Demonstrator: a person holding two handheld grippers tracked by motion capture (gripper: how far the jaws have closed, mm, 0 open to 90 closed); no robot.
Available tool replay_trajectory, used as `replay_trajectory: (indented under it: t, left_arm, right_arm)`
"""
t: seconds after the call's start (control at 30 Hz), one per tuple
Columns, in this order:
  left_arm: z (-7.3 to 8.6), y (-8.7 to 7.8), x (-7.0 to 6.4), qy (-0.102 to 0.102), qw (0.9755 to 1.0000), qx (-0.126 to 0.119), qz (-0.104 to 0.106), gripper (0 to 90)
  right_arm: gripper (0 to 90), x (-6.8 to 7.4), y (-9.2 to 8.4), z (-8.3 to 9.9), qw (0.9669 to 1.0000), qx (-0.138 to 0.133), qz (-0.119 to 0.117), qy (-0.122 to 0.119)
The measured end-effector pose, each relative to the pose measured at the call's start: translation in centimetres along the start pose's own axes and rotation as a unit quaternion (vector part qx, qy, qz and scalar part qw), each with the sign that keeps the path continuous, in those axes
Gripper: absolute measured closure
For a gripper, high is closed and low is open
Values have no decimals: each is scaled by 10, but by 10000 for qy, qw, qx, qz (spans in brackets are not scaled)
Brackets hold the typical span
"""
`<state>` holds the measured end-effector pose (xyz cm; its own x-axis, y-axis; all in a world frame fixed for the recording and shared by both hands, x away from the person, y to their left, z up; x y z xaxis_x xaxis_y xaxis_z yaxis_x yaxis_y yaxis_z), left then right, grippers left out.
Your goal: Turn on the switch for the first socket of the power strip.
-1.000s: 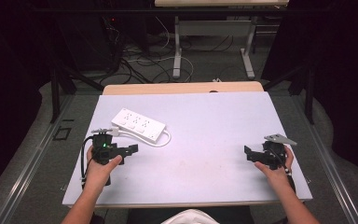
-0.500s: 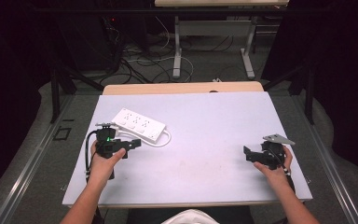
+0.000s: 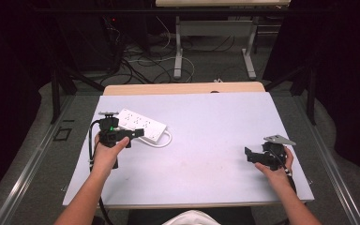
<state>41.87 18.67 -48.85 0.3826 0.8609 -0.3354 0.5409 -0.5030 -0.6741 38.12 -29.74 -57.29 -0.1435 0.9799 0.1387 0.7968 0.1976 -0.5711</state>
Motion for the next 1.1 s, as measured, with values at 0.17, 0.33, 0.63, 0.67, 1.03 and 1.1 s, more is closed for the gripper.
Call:
replay_trajectory:
  t: [0.17,0.33,0.63,0.67,1.03,1.1]
  left_arm:
    - [-8,2,-2,25,10000,77,32,183]
    - [-15,5,-3,78,9999,83,-55,277]
    - [-23,12,0,220,9993,185,-218,409]
    - [-23,14,1,244,9993,138,-258,414]
    - [-25,26,10,200,9988,235,-369,453]
    - [-26,28,12,147,9990,254,-346,452]
  right_arm:
    - [40,0,1,1,10000,17,18,31]
    - [40,-1,1,1,10000,37,25,35]
    - [40,-3,3,2,10000,42,35,12]
    - [40,-3,3,2,10000,43,34,18]
    - [40,-4,4,2,10000,76,45,-1]
    - [40,-4,4,2,10000,69,41,6]
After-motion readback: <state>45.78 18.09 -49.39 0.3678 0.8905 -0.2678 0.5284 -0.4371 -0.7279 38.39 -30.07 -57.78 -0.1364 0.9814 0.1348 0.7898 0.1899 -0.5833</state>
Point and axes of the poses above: each handheld gripper's, and its own axes: y roughly forward along the jaws, z roughly out of its underside, x roughly to its left, the point moved 4 cm from there along y, roughly forward along the jaws, and after that the axes turned 7 degrees about y, right-handed, at the moved point
